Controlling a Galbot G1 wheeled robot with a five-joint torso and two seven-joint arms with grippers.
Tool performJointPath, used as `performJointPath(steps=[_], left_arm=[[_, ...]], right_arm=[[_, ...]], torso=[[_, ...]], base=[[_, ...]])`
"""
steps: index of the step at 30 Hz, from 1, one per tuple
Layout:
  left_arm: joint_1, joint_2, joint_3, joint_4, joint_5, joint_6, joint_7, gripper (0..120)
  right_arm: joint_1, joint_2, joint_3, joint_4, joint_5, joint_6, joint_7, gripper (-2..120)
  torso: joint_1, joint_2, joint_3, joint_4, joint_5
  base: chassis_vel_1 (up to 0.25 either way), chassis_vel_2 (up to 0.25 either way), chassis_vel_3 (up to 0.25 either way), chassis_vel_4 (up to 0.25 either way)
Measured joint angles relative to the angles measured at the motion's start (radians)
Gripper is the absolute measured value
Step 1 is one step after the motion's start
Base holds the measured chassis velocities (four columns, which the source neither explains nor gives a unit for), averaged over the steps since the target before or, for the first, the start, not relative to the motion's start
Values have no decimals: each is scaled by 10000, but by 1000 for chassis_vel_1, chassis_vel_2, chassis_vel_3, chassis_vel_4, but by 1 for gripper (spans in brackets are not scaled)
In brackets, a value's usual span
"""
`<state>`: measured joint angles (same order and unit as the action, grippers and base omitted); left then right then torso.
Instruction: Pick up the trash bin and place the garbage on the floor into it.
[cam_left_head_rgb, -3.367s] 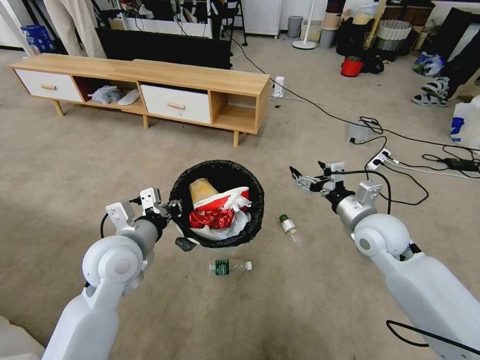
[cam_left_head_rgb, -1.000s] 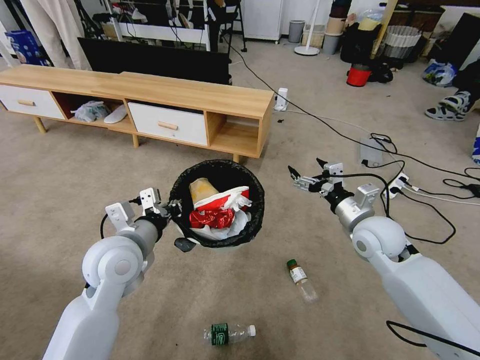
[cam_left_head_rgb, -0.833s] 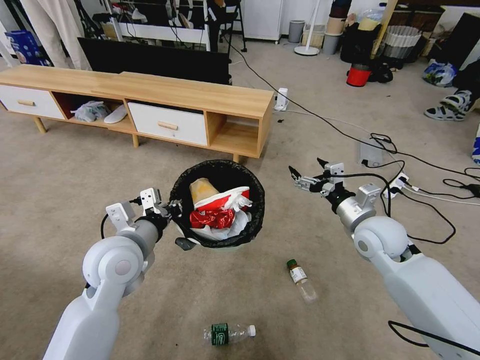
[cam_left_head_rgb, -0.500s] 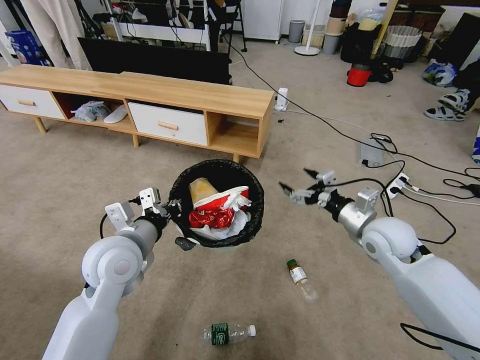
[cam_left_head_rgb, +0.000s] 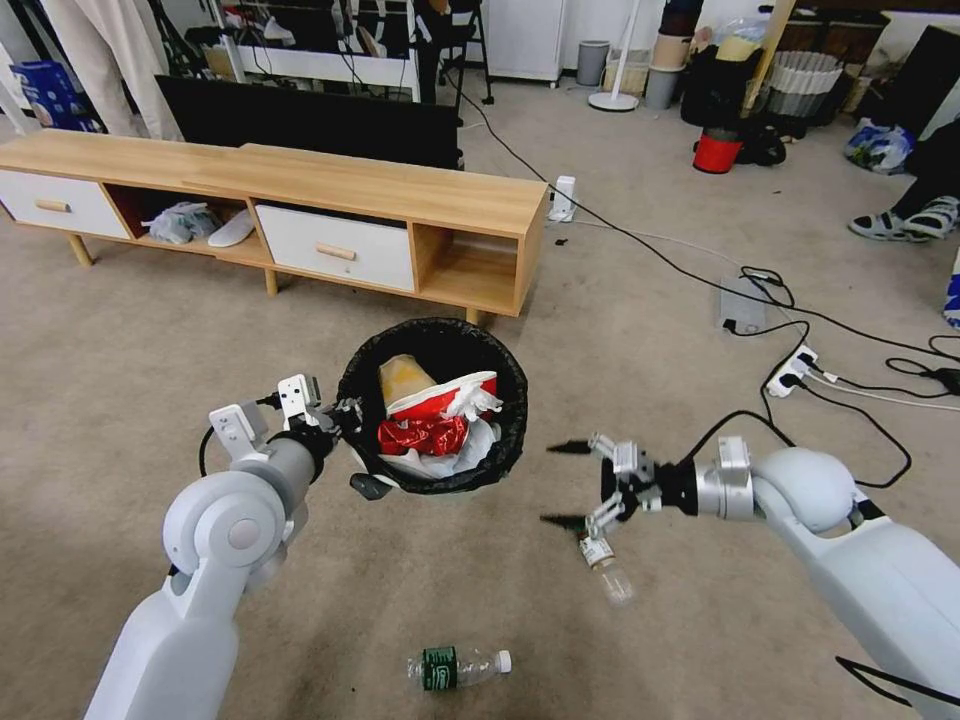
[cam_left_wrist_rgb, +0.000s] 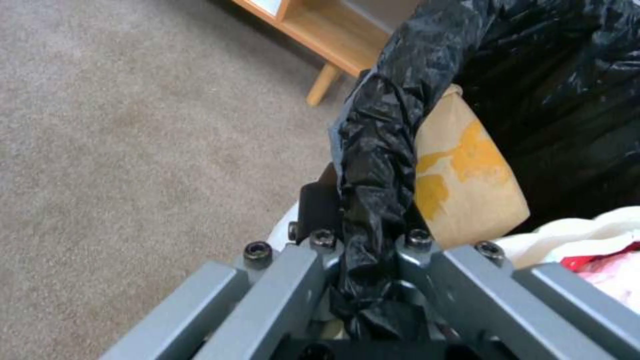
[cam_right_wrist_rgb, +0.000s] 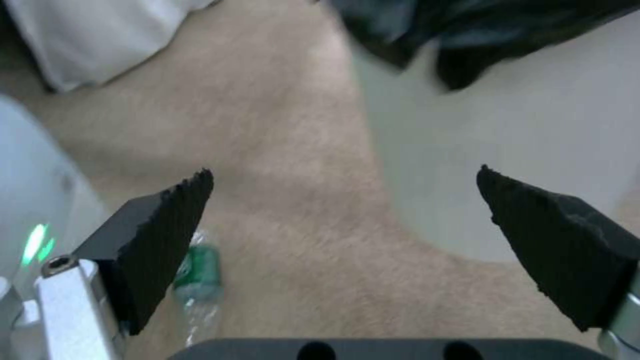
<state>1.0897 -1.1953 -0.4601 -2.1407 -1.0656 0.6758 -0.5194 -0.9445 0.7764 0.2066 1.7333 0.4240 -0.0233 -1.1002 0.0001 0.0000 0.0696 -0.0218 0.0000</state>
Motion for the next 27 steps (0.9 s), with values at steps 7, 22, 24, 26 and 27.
performJointPath(steps=[7, 22, 24, 26, 27], left_arm=[[62, -58, -34, -39, 80, 0, 5, 3], [248, -190, -19, -128, 348, 0, 71, 3], [259, -199, -21, -128, 368, -2, 80, 3], [260, -204, -23, -130, 372, -3, 83, 3], [260, -215, -24, -129, 376, -6, 93, 3]], right_arm=[[260, 139, -786, -545, -926, 567, -577, 100], [2159, 1012, -4059, -1653, -1539, 991, -145, 100], [2278, 1122, -4336, -1820, -1580, 1035, -91, 100], [2326, 1183, -4455, -1908, -1624, 1055, -78, 100], [2381, 1264, -4605, -2022, -1704, 1083, -74, 100]], torso=[[0, 1, 0, 0, -2], [-1, 0, 0, 3, -1], [-1, 0, 0, 3, -1], [-1, 0, 1, 0, -2], [-1, 1, 0, -1, -1]], base=[[0, 0, 0, 0], [0, 0, 0, 0], [0, 0, 0, 0], [0, 0, 0, 0], [0, 0, 0, 0]])
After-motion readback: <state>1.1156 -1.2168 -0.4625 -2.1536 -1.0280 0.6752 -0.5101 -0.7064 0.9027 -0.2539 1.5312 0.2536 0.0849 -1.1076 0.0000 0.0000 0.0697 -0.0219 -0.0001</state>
